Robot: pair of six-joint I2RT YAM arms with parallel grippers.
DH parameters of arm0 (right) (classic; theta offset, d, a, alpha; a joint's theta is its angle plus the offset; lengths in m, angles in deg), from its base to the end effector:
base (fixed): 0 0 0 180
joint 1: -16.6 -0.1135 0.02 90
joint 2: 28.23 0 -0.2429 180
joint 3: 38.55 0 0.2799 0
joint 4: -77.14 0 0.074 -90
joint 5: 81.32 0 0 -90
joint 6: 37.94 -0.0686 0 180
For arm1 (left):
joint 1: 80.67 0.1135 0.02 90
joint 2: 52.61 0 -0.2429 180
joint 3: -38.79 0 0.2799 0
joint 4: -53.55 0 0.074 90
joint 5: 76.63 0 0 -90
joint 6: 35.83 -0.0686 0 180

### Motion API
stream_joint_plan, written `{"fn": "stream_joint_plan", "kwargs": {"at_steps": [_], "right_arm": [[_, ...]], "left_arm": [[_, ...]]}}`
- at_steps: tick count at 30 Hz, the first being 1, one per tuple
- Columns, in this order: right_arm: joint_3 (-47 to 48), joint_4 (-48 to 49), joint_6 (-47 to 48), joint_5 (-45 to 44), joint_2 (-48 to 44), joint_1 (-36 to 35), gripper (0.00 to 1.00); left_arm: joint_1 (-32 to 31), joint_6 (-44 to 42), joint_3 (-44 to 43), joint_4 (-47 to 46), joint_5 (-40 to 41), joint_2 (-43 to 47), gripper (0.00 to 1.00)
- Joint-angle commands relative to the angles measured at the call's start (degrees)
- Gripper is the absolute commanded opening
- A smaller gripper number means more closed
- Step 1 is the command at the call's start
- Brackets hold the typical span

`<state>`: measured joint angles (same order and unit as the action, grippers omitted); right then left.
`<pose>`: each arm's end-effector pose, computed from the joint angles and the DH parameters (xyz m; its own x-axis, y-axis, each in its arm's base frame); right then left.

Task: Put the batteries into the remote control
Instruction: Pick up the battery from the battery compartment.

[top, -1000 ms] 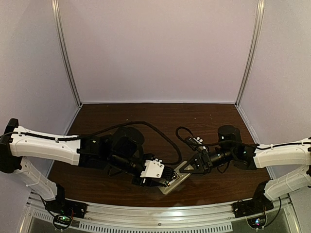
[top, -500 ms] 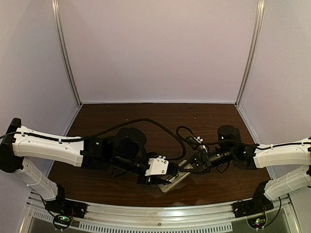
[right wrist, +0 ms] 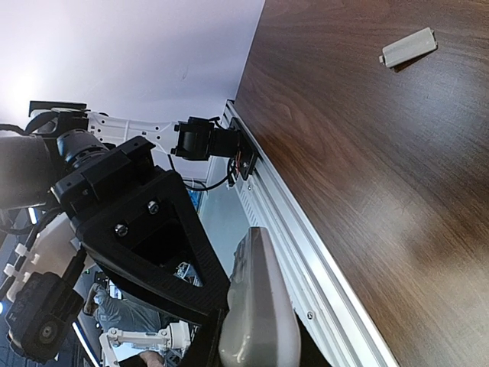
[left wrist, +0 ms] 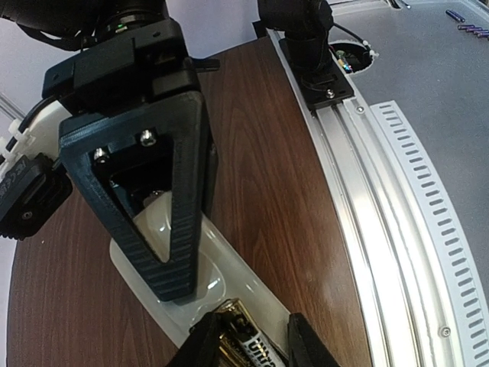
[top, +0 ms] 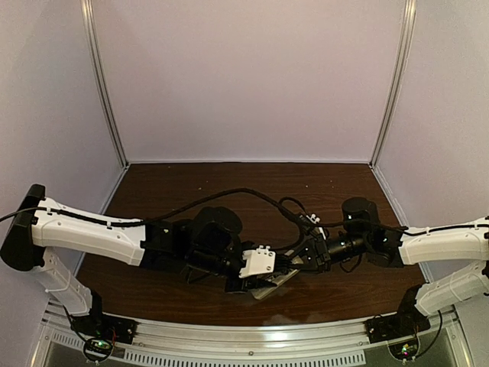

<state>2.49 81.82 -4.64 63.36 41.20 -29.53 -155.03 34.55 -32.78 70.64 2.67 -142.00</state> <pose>0.1571 0.2442 0.1621 -0.9341 -0.2744 -0.2285 -0.2802 0.1666 0.9454 0.0955 -0.3885 0.1898 0.1862 0.5588 -0.8081 0.9818 -0.0736 0.1753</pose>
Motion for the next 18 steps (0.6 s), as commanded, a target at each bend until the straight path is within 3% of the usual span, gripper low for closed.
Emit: {"fn": "stream_joint_plan", "kwargs": {"at_steps": [1, 8, 18], "right_arm": [[0.3, 1.4, 1.1, -0.8, -1.7, 0.2, 0.0], [0.1, 1.8, 1.0, -0.7, -1.9, 0.2, 0.0], [0.4, -2.9, 5.9, -2.2, -2.6, 0.6, 0.0]], "left_arm": [[-0.2, 1.3, -2.1, -1.3, 3.2, -1.3, 0.31], [-0.2, -0.1, -2.3, 0.2, 2.2, -1.1, 0.12], [-0.2, -2.0, -2.4, -0.1, 0.2, 2.6, 0.0]]}}
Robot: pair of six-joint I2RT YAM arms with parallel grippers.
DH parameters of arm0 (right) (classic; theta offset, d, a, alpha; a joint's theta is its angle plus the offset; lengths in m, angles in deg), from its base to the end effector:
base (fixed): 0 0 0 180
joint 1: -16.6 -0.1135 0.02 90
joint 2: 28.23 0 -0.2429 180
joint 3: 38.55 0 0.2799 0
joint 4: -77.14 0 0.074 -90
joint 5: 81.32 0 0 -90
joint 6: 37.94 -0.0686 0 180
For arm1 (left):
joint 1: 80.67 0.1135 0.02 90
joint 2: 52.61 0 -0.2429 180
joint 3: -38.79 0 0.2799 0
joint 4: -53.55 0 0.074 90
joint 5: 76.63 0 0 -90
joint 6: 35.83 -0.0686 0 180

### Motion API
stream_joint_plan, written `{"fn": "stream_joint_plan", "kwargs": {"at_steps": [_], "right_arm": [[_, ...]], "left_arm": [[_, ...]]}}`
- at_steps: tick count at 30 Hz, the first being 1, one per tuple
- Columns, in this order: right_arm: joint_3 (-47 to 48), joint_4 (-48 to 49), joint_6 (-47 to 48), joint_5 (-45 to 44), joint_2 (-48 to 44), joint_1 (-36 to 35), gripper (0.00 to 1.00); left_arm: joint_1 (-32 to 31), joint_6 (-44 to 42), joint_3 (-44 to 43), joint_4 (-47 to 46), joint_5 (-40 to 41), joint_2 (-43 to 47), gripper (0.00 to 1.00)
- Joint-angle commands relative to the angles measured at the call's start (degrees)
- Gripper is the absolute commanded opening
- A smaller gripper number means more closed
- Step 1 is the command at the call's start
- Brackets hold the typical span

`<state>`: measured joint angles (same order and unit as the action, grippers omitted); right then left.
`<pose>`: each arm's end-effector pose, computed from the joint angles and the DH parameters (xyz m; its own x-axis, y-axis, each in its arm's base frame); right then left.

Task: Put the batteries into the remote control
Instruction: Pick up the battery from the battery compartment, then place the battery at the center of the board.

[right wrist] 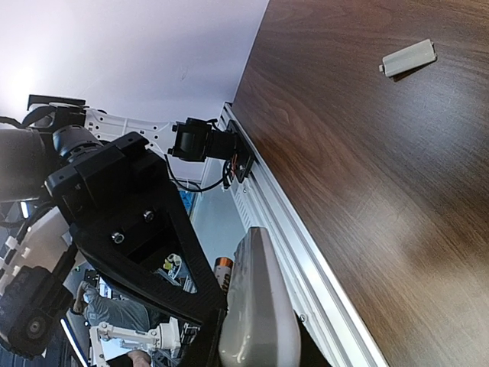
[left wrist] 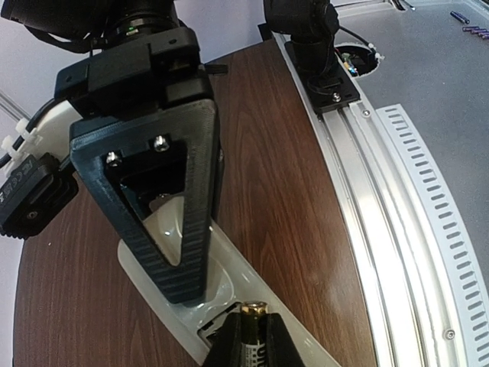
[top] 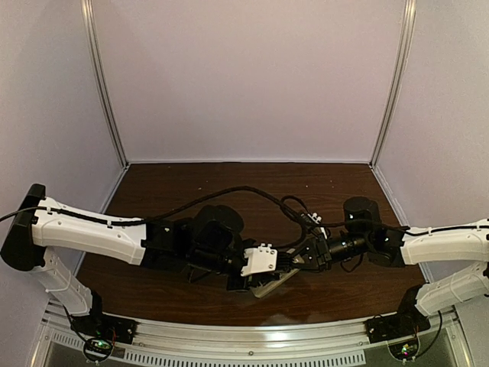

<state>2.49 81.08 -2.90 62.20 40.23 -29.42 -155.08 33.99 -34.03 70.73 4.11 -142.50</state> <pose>0.1579 0.2431 0.1648 -0.9284 -0.2611 -0.2643 -0.3131 0.1671 0.9349 0.0980 -0.3923 0.1945 0.1983 0.5561 -0.8071 0.9780 -0.0583 0.2001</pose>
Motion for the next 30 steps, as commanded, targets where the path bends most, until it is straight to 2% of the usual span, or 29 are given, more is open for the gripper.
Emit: {"fn": "stream_joint_plan", "kwargs": {"at_steps": [1, 7, 12, 17, 21, 30], "right_arm": [[0.6, -3.9, 5.2, -1.3, -2.0, 0.7, 0.0], [2.4, -13.9, 15.1, -2.9, -7.3, 1.2, 0.0], [3.5, -19.6, 20.1, -1.5, -9.3, 1.1, 0.0], [5.1, -25.8, 22.9, -4.7, -9.5, 1.5, 0.0], [5.4, -26.4, 21.1, -6.6, -9.0, 5.1, 0.0], [4.4, -24.5, 20.7, -0.5, -9.8, 15.4, 0.0]], "left_arm": [[-0.2, -1.8, -0.8, -0.2, -1.2, 4.5, 0.0], [-0.1, -3.5, 3.3, -0.3, 0.8, 15.3, 0.01], [-0.1, -6.8, 5.7, 5.2, 2.3, 19.2, 0.03], [-0.6, -14.2, 5.6, 15.1, 2.8, 16.0, 0.04], [-0.7, -18.4, 6.3, 20.7, 4.8, 10.7, 0.02], [-0.4, -23.8, -2.0, 31.2, 1.2, -4.1, 0.02]]}}
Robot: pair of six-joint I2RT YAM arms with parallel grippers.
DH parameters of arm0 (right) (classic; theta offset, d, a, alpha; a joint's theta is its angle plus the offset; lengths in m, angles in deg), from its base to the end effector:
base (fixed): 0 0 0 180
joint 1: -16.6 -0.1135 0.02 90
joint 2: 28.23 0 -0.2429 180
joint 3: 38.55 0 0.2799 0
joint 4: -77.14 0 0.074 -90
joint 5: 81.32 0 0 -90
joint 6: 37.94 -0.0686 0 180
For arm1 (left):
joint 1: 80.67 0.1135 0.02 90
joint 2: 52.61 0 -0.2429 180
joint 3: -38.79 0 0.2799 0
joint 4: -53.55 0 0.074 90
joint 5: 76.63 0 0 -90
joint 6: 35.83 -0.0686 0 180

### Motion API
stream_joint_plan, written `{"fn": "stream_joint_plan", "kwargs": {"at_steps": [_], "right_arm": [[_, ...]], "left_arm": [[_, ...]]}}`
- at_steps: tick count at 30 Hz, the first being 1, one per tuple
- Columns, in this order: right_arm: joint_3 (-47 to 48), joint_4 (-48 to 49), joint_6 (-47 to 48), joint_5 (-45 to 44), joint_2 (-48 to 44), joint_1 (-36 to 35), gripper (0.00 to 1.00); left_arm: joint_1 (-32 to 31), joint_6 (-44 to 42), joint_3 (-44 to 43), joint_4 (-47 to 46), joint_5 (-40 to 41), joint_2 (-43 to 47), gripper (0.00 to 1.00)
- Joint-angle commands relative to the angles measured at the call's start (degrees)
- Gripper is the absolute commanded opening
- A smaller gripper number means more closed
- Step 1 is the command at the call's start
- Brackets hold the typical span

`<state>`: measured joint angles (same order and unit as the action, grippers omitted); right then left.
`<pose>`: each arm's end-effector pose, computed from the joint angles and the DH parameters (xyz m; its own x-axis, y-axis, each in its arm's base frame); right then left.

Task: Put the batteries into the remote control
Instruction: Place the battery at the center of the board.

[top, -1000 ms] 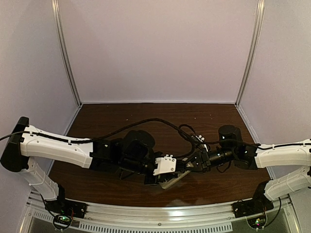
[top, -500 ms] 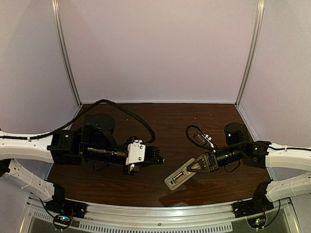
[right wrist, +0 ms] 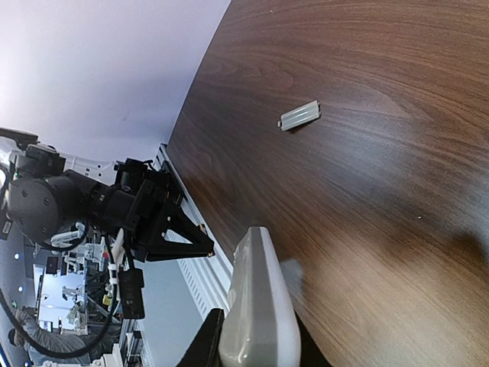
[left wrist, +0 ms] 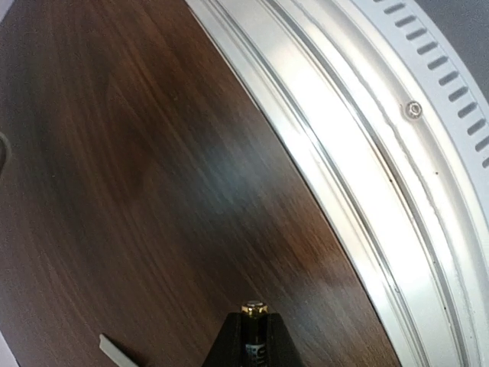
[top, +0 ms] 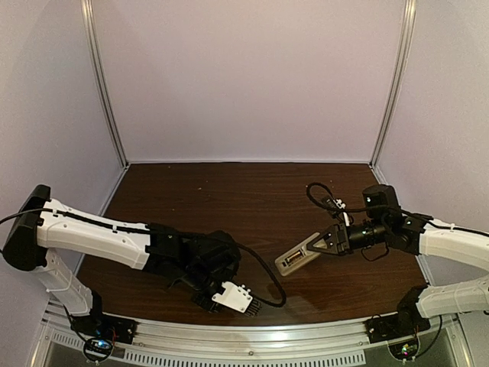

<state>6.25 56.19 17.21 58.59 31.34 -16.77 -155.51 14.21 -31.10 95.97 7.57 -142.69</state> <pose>0.1913 0.1888 0.1826 -0.8990 -0.1514 -0.4110 -0.4378 0.3445 0.8305 0.0844 -0.3382 0.1335 0.4466 0.7952 -0.4102 0.8945 -0.3854 0.2267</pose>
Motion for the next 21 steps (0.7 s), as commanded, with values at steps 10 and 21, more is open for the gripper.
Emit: {"fn": "stream_joint_plan", "kwargs": {"at_steps": [10, 21], "right_arm": [[-4.0, 3.5, -0.9, 6.1, -5.0, 7.5, 0.0], [-4.9, 1.8, -0.1, 8.1, -6.0, 11.4, 0.0]], "left_arm": [[3.9, -9.3, -15.2, 9.3, -4.4, -15.6, 0.03], [5.8, -14.0, -22.0, 7.8, -5.5, -24.5, 0.08]]}}
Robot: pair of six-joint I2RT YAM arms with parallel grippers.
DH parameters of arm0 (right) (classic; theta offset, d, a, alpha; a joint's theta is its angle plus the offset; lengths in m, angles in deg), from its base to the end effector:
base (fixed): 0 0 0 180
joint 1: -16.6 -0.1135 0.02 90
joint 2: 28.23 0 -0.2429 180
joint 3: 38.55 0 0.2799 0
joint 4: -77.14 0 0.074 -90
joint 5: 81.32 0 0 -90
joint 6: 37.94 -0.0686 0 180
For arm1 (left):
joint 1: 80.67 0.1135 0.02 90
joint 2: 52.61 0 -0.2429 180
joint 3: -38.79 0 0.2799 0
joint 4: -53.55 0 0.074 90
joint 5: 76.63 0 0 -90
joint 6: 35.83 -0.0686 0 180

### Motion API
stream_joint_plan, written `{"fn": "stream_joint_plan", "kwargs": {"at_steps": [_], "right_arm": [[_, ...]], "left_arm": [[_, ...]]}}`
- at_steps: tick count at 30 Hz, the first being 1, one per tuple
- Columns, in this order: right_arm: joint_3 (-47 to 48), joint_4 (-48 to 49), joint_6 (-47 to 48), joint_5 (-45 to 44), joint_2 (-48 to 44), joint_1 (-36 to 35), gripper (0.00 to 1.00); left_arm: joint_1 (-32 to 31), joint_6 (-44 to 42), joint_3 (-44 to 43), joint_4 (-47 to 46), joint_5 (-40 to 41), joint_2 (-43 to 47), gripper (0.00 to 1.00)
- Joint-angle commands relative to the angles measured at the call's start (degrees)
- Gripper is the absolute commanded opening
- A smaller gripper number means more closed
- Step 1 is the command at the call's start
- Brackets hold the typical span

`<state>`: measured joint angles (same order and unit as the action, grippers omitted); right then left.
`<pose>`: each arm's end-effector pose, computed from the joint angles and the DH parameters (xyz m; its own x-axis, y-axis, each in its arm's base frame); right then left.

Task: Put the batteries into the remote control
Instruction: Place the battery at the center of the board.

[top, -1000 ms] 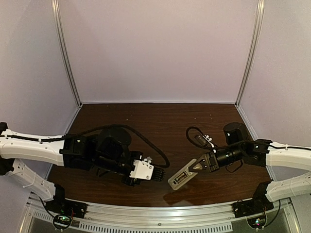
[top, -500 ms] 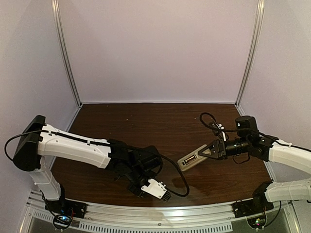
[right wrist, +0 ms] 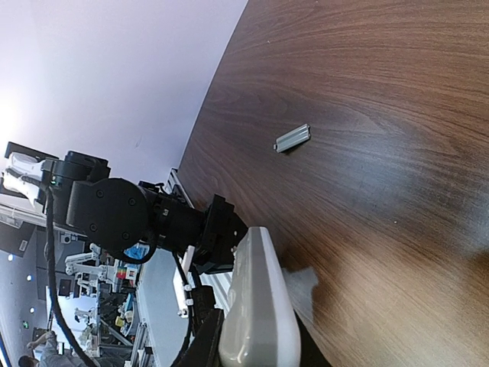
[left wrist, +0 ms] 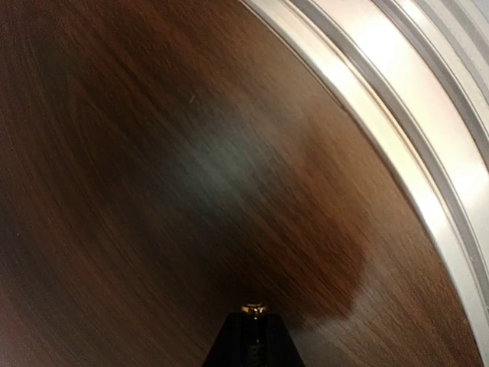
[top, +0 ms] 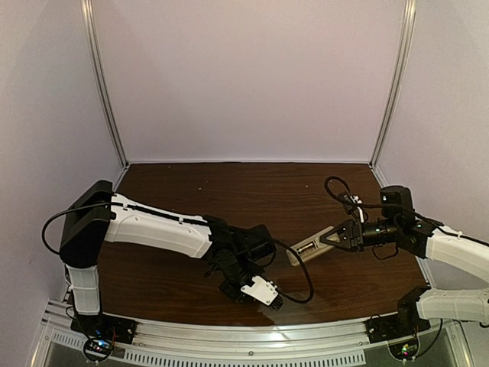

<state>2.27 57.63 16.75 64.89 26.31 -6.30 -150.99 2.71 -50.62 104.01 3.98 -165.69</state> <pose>0.2033 0.1478 0.1835 -0.9072 -0.0342 -0.4194 -0.4074 0.3206 0.8551 0.1276 -0.3901 0.0883 0.5365 0.7913 -0.2931 0.8415 -0.5276 0.1161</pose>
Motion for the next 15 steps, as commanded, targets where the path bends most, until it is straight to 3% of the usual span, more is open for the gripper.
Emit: {"fn": "stream_joint_plan", "kwargs": {"at_steps": [1, 9, 15], "right_arm": [[-0.9, 0.3, 0.3, 1.9, -0.9, 1.1, 0.0], [-0.1, -0.9, 1.1, 1.5, -0.9, 2.1, 0.0], [0.0, -1.1, 1.4, 1.5, -0.6, 2.3, 0.0]], "left_arm": [[1.5, -2.9, -2.6, -0.4, -1.9, -1.8, 0.09], [2.0, -3.9, -5.0, 1.7, -2.5, -4.9, 0.23], [2.1, -1.9, -5.3, 1.7, -0.9, -5.1, 0.28]]}}
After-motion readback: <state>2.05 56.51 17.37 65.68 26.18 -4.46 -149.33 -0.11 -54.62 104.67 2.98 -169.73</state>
